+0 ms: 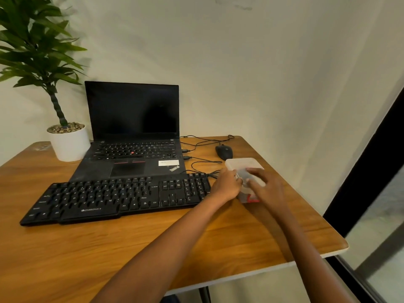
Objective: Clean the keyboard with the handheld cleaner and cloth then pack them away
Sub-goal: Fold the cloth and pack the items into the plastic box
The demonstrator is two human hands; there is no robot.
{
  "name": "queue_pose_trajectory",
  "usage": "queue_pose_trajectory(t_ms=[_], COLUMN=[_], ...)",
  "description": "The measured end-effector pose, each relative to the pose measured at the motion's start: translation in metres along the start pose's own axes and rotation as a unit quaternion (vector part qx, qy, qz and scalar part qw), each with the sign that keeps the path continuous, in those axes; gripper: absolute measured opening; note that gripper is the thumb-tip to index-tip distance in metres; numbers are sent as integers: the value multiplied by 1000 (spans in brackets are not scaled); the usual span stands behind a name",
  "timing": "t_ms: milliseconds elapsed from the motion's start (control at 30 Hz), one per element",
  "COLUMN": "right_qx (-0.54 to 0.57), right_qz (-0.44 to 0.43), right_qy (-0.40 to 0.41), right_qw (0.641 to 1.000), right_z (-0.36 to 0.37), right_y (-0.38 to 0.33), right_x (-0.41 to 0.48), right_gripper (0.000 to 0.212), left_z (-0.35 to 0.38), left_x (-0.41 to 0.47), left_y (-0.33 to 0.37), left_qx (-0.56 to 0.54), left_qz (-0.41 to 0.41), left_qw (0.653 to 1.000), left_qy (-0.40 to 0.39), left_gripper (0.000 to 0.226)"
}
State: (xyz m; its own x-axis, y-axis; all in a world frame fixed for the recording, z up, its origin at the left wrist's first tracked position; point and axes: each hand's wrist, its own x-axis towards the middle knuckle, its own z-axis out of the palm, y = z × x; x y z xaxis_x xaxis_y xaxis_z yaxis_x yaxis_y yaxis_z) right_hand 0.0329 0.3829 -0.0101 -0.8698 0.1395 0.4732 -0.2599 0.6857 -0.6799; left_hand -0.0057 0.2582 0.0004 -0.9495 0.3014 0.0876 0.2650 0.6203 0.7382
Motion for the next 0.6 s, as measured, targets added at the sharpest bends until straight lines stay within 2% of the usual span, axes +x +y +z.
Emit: queue_pose_trajectory(t_ms=[67,133,233,400,600], right_qx=[42,20,12,-5,40], right_qz=[84,172,265,250,262], right_qy=[132,210,164,77,126], right_qw=[987,962,950,965,956], right_z=[-18,-28,-23,-13,-8], right_y=[4,11,27,31,25], right_x=[-3,-11,-26,-23,-31], right_gripper=[23,14,6,12,17], left_z=[2,4,12,12,13], left_x=[1,-1,-1,0,-2], left_y=[1,5,7,8,9], left_qx=[114,196,234,249,279], left_qz=[37,103,173,171,179], left_qw=[993,975,957,953,943], left_qy=[11,9,-21,-26,-22], left_gripper=[45,48,39,38,40])
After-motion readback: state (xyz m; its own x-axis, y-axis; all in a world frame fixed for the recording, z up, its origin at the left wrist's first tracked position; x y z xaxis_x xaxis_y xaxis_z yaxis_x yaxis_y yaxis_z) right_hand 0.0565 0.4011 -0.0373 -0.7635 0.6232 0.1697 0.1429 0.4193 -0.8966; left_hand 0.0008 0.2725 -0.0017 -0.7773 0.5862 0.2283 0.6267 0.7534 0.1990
